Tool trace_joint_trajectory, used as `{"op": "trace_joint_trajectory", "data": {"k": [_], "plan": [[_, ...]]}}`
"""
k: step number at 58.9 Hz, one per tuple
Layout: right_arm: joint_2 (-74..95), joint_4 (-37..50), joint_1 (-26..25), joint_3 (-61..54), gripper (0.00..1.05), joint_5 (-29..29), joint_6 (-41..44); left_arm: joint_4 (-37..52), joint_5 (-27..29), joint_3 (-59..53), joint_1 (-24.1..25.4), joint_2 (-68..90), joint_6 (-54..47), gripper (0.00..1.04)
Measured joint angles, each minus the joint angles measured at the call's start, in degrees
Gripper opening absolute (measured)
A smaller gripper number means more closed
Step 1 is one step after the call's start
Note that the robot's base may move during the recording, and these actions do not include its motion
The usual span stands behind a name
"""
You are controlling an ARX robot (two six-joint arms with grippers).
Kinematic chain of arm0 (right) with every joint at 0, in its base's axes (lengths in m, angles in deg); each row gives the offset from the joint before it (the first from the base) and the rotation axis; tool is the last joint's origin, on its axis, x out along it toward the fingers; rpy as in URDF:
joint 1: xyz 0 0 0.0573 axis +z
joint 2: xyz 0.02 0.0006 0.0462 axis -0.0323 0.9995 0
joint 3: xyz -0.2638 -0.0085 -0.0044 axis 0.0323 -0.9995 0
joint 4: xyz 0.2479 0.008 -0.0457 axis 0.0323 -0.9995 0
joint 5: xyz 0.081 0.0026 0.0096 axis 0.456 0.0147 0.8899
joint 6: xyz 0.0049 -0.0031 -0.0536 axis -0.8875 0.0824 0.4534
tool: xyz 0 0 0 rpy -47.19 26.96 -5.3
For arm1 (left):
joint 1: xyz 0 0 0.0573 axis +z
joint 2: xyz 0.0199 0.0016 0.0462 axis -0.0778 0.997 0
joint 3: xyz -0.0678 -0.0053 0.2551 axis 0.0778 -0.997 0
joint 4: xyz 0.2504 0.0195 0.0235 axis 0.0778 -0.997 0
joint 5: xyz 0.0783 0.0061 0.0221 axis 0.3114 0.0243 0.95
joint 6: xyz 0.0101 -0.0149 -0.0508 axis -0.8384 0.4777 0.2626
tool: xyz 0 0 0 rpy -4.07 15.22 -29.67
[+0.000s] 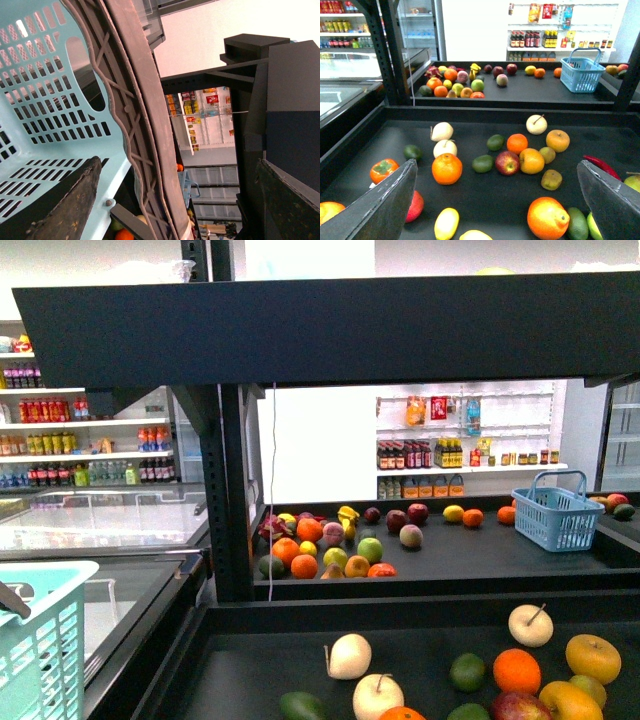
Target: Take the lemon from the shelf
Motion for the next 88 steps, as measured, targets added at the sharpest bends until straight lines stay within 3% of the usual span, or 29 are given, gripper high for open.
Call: {"op": "trace_joint_trajectory", "data": {"k": [35, 39, 43, 50, 59, 76, 88], "plan": [[0.0, 0.0, 0.0, 0.0, 0.97, 0.0, 0.0, 1.36, 4.04, 9.55, -2.62, 11.39, 1.38, 0.96], [0.0, 0.0, 0.0, 0.0, 0.97, 0.0, -0.02, 0.96, 4.63, 10.67, -2.82, 12.11, 0.7, 0.78], [0.0, 0.0, 0.0, 0.0, 0.97, 0.02, 0.0, 0.79, 4.68, 10.95, -2.84, 12.13, 0.28, 0.67], [0.0, 0.0, 0.0, 0.0, 0.97, 0.0, -0.02, 0.52, 4.76, 11.13, -2.82, 12.35, -0.13, 0.39], [0.0, 0.0, 0.0, 0.0, 0.97, 0.0, 0.0, 0.5, 4.31, 11.04, -2.78, 12.26, 0.66, 0.16], [0.0, 0.0, 0.0, 0.0, 0.97, 0.02, -0.02, -2.1, 0.63, 10.03, -3.28, 7.87, -4.72, 0.1], [0.0, 0.0, 0.0, 0.0, 0.97, 0.02, 0.0, -4.96, -3.1, 9.68, -6.49, 3.02, -7.8, 0.08]]}}
